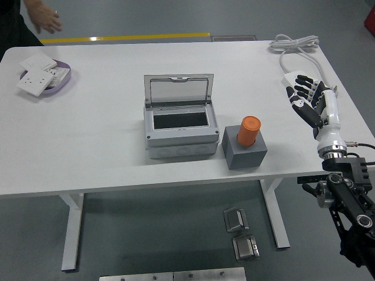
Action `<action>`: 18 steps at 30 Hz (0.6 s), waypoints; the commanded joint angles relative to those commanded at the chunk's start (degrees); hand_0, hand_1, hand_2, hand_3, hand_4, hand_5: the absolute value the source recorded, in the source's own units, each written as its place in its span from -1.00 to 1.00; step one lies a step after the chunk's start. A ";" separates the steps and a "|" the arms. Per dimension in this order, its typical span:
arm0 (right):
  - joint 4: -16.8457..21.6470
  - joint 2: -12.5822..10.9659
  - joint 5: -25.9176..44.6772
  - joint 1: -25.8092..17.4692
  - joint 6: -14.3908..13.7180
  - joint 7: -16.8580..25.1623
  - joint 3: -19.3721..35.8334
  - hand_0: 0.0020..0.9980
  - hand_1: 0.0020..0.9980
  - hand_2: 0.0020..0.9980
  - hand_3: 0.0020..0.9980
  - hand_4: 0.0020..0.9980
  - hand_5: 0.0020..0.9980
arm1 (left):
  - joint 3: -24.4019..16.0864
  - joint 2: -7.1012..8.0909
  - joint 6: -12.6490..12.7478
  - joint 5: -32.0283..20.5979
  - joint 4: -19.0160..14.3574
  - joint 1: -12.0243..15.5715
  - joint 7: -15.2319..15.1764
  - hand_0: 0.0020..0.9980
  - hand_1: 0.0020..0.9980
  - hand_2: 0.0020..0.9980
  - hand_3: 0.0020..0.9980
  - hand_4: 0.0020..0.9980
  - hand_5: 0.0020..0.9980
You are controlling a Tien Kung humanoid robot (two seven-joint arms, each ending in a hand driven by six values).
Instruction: Pick up the cylinder from the cube,place it in the box,flap close box
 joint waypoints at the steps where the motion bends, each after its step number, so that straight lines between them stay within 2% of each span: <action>1: -0.38 0.22 -0.34 0.25 -0.33 0.20 -0.60 0.50 0.44 0.46 0.38 0.58 -0.44 | 0.01 -0.07 0.00 0.01 0.00 -0.03 0.01 0.17 0.24 0.14 0.22 0.30 -0.44; 3: -1.01 0.32 -0.84 0.65 -0.75 0.28 -1.50 0.50 0.44 0.46 0.38 0.58 -0.44 | 0.04 -0.18 -0.02 0.04 0.00 -0.09 0.07 0.17 0.24 0.14 0.22 0.30 -0.44; 4: -1.25 0.25 -0.96 0.80 -0.87 0.28 -1.86 0.38 0.36 0.27 0.35 0.58 -0.51 | 0.03 -0.24 -0.03 0.08 0.00 -0.11 0.10 0.17 0.24 0.14 0.22 0.30 -0.44; 9: -1.68 -0.40 -0.70 1.27 -0.98 0.28 -3.55 0.38 0.36 0.27 0.35 0.58 -0.51 | -0.23 -0.15 0.04 0.42 0.00 -0.08 0.22 0.17 0.24 0.14 0.22 0.30 -0.44; 10: -1.65 -0.44 -0.61 1.31 -0.97 0.28 -3.98 0.39 0.33 0.26 0.37 0.52 -0.63 | -0.27 -0.08 0.05 0.46 0.00 -0.08 0.21 0.17 0.24 0.14 0.22 0.30 -0.44; 15: -1.63 -0.07 -0.20 1.57 -0.82 0.25 -6.42 0.39 0.33 0.26 0.37 0.52 -0.63 | -0.21 0.09 0.04 0.48 0.00 -0.16 0.18 0.17 0.24 0.14 0.22 0.30 -0.44; 16: -1.62 0.06 -0.13 1.62 -0.78 0.23 -6.95 0.41 0.35 0.25 0.38 0.35 -0.81 | -0.17 0.08 0.03 0.47 0.00 -0.20 0.17 0.17 0.24 0.14 0.22 0.30 -0.44; 18: -1.59 0.26 0.00 1.74 -0.73 0.21 -7.95 0.41 0.35 0.25 0.38 0.35 -0.81 | -0.12 0.04 0.00 0.43 0.00 -0.25 0.15 0.17 0.24 0.14 0.22 0.30 -0.44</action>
